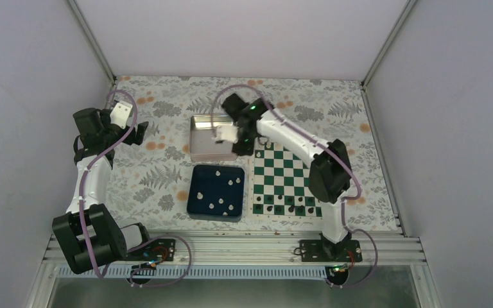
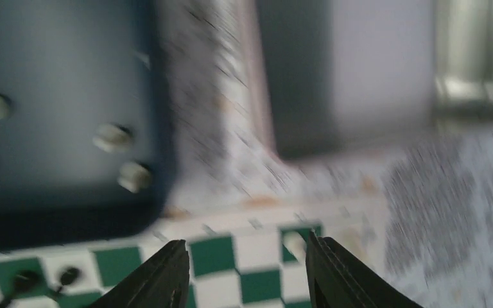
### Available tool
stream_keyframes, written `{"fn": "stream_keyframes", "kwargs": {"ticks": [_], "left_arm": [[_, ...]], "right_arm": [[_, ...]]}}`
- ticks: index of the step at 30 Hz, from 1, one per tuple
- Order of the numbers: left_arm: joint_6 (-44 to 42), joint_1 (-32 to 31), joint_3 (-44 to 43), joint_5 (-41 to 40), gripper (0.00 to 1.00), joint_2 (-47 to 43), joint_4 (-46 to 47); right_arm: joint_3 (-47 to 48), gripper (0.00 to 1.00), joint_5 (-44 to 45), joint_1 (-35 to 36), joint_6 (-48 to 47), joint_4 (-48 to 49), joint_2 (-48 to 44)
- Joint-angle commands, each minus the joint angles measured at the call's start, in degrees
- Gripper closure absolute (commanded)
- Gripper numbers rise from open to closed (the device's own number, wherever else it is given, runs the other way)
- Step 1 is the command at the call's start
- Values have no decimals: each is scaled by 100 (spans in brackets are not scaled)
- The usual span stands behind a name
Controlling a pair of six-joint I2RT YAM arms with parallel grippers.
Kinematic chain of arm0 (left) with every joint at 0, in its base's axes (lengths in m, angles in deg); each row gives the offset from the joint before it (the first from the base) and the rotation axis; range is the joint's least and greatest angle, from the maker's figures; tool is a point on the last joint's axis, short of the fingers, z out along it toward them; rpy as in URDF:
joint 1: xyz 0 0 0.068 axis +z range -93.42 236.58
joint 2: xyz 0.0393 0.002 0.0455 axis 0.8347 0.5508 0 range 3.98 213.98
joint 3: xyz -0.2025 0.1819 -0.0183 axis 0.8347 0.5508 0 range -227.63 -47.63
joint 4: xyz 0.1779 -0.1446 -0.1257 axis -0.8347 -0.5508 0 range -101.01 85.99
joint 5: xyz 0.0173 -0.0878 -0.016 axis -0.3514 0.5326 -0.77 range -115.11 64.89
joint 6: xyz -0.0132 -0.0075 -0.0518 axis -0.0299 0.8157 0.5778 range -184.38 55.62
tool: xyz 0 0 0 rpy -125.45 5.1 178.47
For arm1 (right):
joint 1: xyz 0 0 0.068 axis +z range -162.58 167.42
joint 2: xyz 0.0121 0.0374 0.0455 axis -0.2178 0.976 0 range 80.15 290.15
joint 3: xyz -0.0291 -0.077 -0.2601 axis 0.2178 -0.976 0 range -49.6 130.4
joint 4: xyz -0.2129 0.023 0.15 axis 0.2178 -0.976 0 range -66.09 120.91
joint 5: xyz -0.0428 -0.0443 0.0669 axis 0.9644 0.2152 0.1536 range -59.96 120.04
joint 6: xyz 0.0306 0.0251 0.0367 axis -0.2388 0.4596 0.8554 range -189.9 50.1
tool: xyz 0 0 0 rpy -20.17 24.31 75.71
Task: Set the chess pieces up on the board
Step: Pick up the chess piece from the storage box.
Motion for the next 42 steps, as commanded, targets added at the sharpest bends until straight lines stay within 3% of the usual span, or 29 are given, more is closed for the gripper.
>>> {"fn": "stream_keyframes", "kwargs": {"ticks": [1,5,15,37,40,42], "left_arm": [[22,38,-21,110,0,-35,75],[30,34,-22,110,0,-44,72],[26,34,10,92,0,-75,100],[24,34,13,106,0,-28,126],[22,34,14,101,0,-26,134],[22,34,13,101,0,-27,126]], "right_arm": [[-16,52,-450,903,63,316,103],[-32,52,-641,1517,-2,633,308],[294,50,-1065,2083,-88,917,1145],[337,50,-1364,2375,-151,1090,1477],[242,52,-1288,2427,-126,1210,1499],[209,60,-1224,2435,-88,1290,1516]]}}
